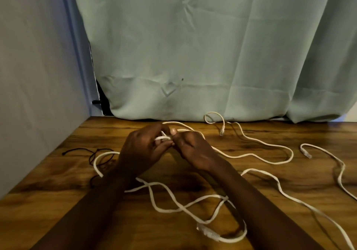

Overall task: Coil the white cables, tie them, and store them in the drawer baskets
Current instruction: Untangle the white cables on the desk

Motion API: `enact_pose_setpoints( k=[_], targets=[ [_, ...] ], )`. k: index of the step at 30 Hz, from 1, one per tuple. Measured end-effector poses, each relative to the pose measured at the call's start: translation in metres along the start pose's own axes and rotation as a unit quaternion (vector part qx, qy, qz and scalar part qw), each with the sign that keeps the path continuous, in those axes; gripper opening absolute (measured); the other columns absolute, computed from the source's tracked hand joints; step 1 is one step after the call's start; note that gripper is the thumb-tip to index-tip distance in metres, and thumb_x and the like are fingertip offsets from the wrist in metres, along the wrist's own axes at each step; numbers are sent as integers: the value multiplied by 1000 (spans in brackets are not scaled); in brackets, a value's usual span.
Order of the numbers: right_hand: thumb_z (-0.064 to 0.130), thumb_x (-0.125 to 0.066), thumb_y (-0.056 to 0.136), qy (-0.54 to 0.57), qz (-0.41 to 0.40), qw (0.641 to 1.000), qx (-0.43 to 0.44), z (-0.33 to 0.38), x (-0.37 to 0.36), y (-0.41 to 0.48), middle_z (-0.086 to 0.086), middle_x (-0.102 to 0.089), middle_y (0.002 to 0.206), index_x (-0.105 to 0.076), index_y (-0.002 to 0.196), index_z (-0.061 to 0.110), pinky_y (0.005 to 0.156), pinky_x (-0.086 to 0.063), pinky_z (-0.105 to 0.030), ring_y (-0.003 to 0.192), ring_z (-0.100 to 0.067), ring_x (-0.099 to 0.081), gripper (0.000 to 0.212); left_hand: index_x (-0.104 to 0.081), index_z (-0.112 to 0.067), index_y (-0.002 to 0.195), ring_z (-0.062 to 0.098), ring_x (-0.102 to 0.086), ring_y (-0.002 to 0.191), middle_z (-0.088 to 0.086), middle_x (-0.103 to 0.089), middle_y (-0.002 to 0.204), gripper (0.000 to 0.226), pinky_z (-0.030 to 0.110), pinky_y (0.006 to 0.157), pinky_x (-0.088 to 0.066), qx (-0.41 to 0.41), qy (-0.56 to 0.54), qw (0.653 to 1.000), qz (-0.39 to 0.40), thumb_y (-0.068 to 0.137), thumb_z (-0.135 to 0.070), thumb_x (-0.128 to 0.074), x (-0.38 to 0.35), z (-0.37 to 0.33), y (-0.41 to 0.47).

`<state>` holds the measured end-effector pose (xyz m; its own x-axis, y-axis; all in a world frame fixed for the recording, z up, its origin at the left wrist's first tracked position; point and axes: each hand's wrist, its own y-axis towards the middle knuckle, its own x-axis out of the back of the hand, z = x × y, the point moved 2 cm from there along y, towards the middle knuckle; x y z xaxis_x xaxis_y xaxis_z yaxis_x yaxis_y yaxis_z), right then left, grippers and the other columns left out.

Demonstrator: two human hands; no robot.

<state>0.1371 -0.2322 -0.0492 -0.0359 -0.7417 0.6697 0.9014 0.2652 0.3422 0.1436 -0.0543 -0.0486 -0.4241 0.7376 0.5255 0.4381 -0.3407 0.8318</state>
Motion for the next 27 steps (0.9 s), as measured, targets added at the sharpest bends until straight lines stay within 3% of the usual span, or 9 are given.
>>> enact_pose_setpoints(
  k=[2,4,7,8,10,12,18,22,27],
  targets=[
    [72,-34,99,156,13,987,-35,2,-6,2,7,-44,45,-53,50,23,56,-36,-30,46,-13,-43,72,-68,-21,106,9,-61,70,-8,-63,81,28,27,63,-47,66,-77,995,-8,85,-37,-77,1,1,2],
    [55,-37,107,297,32,953,-58,8,-8,2,2,-34,42,-42,50,18,46,-26,-23,37,-13,-30,68,-70,-21,108,11,-64,79,-5,-64,92,29,29,69,-51,112,-142,984,-5,86,-38,-76,-6,2,2],
    [55,-34,106,358,42,929,-82,13,-9,2,-3,-31,40,-37,53,15,43,-18,-20,32,-12,-25,67,-69,-17,104,24,-72,88,5,-72,98,28,49,81,-58,191,-274,942,16,92,-42,-67,-15,1,-1],
    [57,-33,106,374,45,922,-93,13,-9,2,-2,-30,39,-37,53,16,43,-17,-19,30,-12,-24,67,-68,-15,104,26,-73,89,7,-74,95,28,49,82,-59,209,-307,928,29,92,-40,-69,-16,1,-1],
    [59,-33,105,413,50,902,-120,11,-7,2,-1,-29,39,-39,53,17,42,-17,-16,29,-11,-22,67,-65,-10,107,17,-73,87,4,-77,93,25,33,78,-58,224,-357,905,56,90,-24,-77,-14,-1,0],
    [62,-35,104,433,42,889,-142,7,-3,3,0,-31,40,-45,55,17,40,-18,-16,30,-10,-22,67,-66,-8,111,11,-73,89,2,-78,95,27,23,79,-57,238,-399,883,72,87,-9,-78,-13,0,0],
    [63,-50,99,414,-20,887,-203,-3,-9,4,0,-30,43,-48,56,15,39,-21,-15,31,-10,-24,64,-66,-6,106,11,-72,90,2,-76,93,15,23,82,-57,249,-414,873,65,92,1,-66,-23,-1,-3],
    [64,-41,100,448,93,865,-206,-1,-8,6,5,-27,43,-44,59,20,44,-11,-26,34,-9,-18,60,-64,-2,108,13,-70,92,9,-74,97,17,22,81,-55,256,-409,872,83,91,2,-66,-21,6,-2],
    [27,-56,102,414,92,890,-171,3,-6,9,3,-23,53,-45,63,22,47,-9,-27,43,-10,-16,41,-63,2,105,13,-68,91,12,-69,96,18,21,80,-53,244,-409,875,88,92,14,-61,-13,10,4]
  ],
)
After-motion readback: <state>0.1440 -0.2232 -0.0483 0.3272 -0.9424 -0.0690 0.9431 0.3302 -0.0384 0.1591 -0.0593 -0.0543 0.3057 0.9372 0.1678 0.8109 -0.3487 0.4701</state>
